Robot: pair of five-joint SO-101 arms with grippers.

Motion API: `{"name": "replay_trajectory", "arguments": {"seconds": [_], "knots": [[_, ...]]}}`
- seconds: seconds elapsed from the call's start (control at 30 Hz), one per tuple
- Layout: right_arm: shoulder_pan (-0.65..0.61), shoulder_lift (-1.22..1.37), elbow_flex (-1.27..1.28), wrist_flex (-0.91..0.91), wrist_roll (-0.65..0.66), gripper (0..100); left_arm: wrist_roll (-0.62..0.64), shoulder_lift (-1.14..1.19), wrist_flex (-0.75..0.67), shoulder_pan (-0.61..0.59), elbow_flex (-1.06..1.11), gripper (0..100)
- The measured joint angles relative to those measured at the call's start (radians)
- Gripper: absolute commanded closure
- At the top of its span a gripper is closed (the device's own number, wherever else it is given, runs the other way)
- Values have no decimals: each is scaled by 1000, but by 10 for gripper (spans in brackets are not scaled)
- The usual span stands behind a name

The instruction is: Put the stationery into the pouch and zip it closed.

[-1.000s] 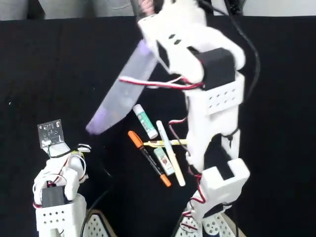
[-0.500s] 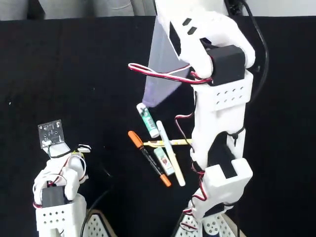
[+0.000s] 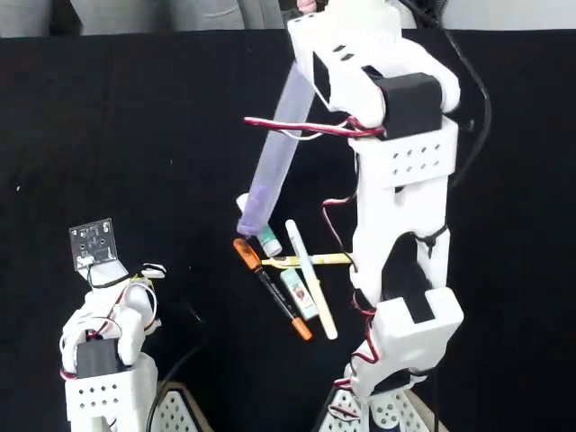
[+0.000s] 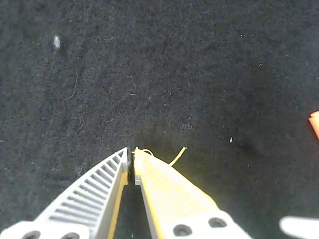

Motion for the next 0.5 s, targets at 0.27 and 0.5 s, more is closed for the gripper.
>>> {"name": "replay_trajectory", "arguments": {"seconds": [0.27, 0.5], "knots": [[32, 18, -32, -219, -2, 988, 0, 0, 0, 0, 0, 970], [112, 183, -31, -442, -2, 988, 0, 0, 0, 0, 0, 970]]}}
